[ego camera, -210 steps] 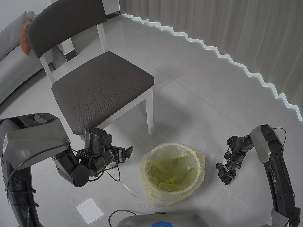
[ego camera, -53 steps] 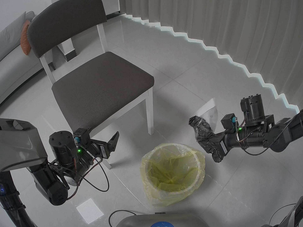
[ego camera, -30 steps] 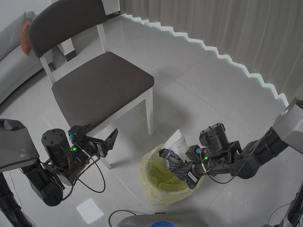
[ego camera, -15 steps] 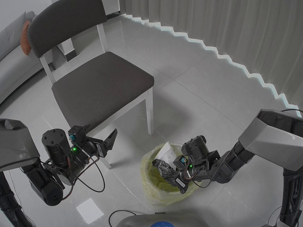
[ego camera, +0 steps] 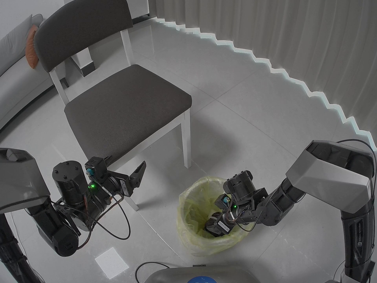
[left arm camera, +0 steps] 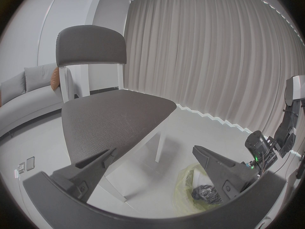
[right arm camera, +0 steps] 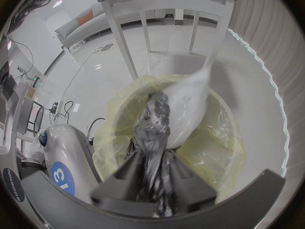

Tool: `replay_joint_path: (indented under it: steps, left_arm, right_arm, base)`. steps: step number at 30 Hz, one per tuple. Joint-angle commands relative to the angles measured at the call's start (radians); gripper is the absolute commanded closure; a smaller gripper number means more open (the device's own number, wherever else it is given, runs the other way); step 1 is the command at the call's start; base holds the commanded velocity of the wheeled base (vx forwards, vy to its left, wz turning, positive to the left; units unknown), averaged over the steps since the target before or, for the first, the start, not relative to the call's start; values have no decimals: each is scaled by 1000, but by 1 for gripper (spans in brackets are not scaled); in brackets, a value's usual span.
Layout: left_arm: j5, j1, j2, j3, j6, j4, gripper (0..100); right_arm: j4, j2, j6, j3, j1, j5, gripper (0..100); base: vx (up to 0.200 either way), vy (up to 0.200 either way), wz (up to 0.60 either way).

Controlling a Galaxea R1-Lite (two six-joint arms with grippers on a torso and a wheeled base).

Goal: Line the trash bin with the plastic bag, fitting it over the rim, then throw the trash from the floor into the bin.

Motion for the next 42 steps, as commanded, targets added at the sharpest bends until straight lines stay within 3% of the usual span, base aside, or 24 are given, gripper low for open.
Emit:
replay_joint_path:
  steps: [1, 15, 26, 29, 35, 41, 42]
  left_arm:
    - [1, 0, 1, 0, 0, -12, 0]
    - [1, 1, 1, 0, 0, -12, 0]
    - [-1, 6, 2, 0, 0, -12, 0]
    - [-1, 6, 2, 0, 0, -12, 0]
    - [-16, 6, 2, 1, 0, -12, 0]
    - [-16, 1, 4, 8, -2, -12, 0]
    - [-16, -5, 4, 14, 0, -12, 0]
  right_arm:
    - [0, 4, 0, -4, -10, 0, 0]
    - [3, -17, -2, -82, -76, -26, 0]
    - [11, -16, -2, -115, -194, -53, 0]
    - [11, -17, 0, -115, -219, -90, 0]
    - [20, -23, 3, -113, -257, -84, 0]
    - [118, -28, 55, -124, -299, -67, 0]
    - [149, -36, 92, -125, -308, -23, 0]
  base:
    - [0, 0, 0]
    - [0, 0, 0]
    - [0, 0, 0]
    - [0, 0, 0]
    - [0, 0, 0]
    - [0, 0, 0]
    - [0, 0, 0]
